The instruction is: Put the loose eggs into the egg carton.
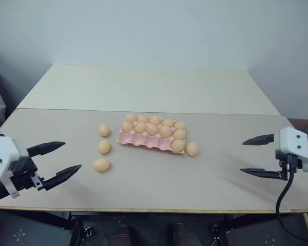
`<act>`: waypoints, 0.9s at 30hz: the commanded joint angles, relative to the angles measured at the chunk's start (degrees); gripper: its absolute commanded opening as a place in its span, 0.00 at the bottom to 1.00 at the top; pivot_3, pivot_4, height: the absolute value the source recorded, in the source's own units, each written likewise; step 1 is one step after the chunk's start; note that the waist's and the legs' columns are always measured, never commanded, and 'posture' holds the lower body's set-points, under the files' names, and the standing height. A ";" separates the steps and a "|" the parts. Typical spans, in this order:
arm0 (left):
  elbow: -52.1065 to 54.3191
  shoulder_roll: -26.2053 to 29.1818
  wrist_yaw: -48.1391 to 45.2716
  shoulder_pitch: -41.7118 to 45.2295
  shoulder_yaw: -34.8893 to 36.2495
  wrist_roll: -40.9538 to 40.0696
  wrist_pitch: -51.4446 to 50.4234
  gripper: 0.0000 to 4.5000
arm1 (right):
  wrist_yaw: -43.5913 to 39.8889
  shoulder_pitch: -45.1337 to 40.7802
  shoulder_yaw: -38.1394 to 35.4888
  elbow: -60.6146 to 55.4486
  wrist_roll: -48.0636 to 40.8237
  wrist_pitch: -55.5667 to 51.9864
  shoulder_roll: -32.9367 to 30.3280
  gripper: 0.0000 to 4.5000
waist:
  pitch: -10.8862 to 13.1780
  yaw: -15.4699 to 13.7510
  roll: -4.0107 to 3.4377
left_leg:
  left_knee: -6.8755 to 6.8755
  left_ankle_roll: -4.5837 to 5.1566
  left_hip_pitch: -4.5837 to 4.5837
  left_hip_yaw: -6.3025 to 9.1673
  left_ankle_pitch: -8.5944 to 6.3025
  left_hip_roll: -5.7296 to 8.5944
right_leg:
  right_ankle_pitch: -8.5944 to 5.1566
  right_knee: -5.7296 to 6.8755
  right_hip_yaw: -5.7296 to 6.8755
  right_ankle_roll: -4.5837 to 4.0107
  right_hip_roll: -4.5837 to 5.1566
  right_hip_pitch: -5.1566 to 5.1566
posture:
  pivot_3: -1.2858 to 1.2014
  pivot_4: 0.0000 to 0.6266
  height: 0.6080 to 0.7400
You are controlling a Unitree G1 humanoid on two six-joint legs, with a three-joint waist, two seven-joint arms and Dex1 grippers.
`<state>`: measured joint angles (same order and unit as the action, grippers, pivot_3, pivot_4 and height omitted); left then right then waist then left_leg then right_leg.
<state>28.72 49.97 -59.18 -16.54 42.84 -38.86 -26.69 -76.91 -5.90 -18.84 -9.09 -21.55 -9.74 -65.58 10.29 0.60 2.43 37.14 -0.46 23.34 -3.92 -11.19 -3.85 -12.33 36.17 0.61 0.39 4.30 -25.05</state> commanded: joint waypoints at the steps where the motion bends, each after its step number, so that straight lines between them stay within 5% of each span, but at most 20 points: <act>1: 0.54 0.55 0.05 0.23 1.26 -1.77 -0.86 0.99 | 0.10 -0.65 -2.55 -1.40 -0.65 0.35 -1.38 1.00 | 0.00 0.00 0.00 | 0.00 0.00 0.00 0.00 0.00 0.00 | 0.00 0.00 0.00 0.00 0.00 0.00 | 0.52 0.24 1.00; 21: 0.25 0.99 0.50 3.22 -2.13 0.31 1.04 0.99 | 1.33 -2.84 -1.56 -0.73 -0.39 0.17 -1.14 1.00 | 0.00 0.01 0.00 | -0.01 0.00 0.00 0.00 0.00 0.00 | 0.00 0.00 0.00 0.00 -0.01 0.00 | 0.52 0.24 1.00; 27: -0.36 1.13 0.00 4.46 -4.82 0.65 1.31 0.99 | 4.49 -9.47 5.42 1.37 0.65 0.30 3.58 1.00 | -0.02 0.21 0.03 | 0.00 0.00 -0.05 0.00 0.00 -0.01 | 0.01 0.02 0.00 0.00 -0.02 0.02 | 0.52 0.24 1.00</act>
<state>28.25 50.26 -59.12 -12.85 37.89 -38.32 -26.38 -73.44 -13.93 -14.39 -8.15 -21.36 -9.89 -62.47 10.27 0.81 2.46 37.14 -0.46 23.30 -3.92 -11.19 -3.86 -12.32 36.20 0.61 0.38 4.28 -25.03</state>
